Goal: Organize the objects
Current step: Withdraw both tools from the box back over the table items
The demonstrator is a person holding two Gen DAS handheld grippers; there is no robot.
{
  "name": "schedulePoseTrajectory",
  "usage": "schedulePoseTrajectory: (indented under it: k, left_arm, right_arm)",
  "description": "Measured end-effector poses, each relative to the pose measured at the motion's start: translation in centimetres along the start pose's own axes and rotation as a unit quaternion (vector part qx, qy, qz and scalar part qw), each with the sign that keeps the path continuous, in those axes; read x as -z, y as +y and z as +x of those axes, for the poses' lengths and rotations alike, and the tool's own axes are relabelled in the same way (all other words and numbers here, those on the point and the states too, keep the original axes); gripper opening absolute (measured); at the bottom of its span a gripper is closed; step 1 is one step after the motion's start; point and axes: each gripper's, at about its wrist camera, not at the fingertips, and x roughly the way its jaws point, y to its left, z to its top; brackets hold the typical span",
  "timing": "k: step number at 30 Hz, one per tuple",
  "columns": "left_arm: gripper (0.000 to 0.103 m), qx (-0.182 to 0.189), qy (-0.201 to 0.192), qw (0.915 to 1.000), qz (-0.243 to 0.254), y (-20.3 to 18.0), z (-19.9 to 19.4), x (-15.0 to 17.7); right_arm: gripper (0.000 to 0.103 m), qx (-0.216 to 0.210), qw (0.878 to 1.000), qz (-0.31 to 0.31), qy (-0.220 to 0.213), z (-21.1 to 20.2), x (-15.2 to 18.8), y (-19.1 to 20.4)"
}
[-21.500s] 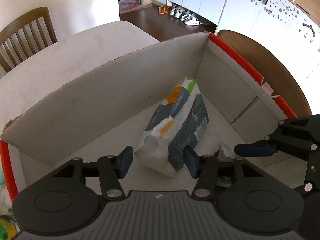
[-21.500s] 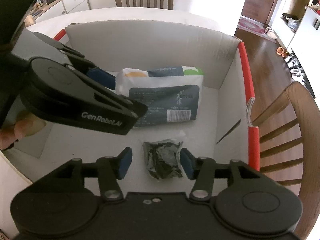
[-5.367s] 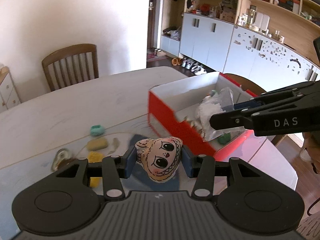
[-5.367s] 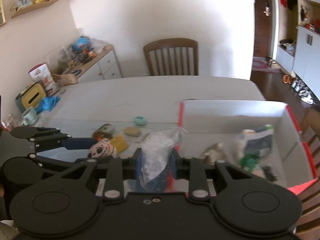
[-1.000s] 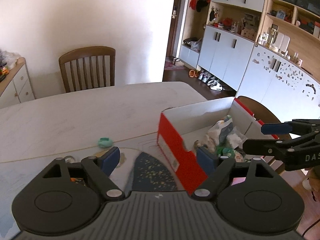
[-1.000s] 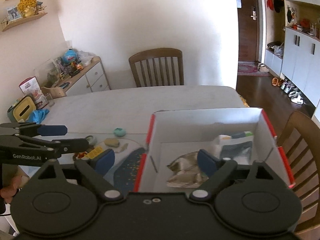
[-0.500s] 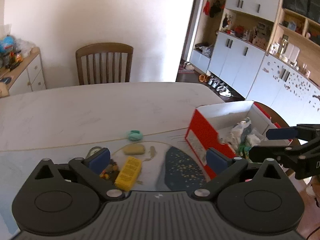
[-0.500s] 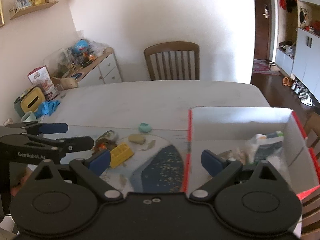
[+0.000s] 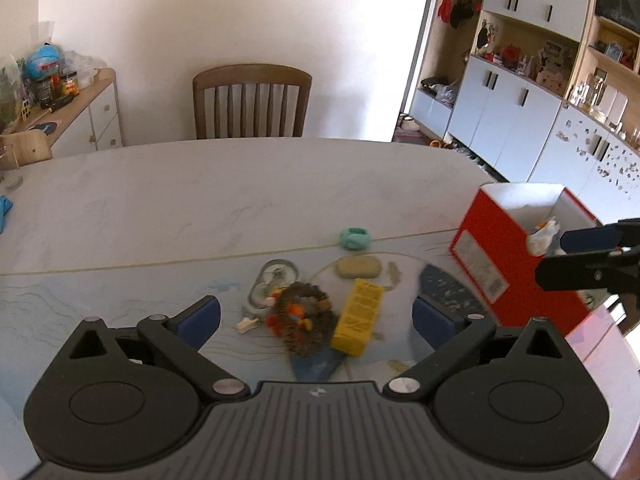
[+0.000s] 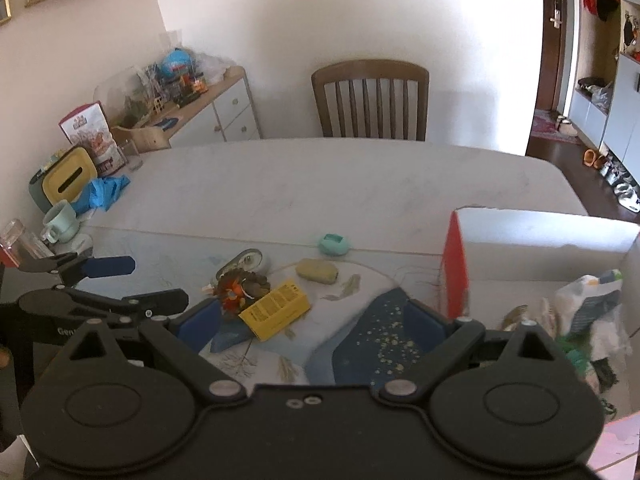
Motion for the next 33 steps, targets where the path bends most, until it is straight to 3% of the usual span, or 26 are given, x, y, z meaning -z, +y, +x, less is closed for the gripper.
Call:
schedulePoseTrajectory:
  k: [12, 19, 25, 30, 33]
  left_arm:
    - [0.103, -0.025, 0.035, 0.9990, 0.012, 2.9, 4.8, 1.9]
    - [0.103, -0.026, 0.039, 0.9986, 0.027, 2.3, 6.7, 2.9]
    - [0.103, -0.042, 0.030, 0.9979, 0.039, 1.7, 7.6, 3.5]
    - [0.102, -0.058, 0.022, 0.9979, 0.018, 1.9, 8.1, 3.4]
    - [0.095, -0.061, 0.014, 0.9979, 0.015, 1.9, 8.1, 3.3]
  right_arm:
    - [0.097, 0.014, 0.998, 0.007, 0.054, 5.3, -0.3, 1.0]
    - [0.096, 0.019, 0.996, 0.016, 0.080, 8.7, -0.8, 1.2]
    - [0.094, 0.024, 0.994, 0.029, 0.106, 11.7, -0.8, 1.9]
    - [0.094, 0.033, 0.991, 0.051, 0.118, 13.9, -1.2, 2.1]
    - [0.090, 0.044, 0.989, 0.053, 0.127, 14.9, -1.2, 2.4]
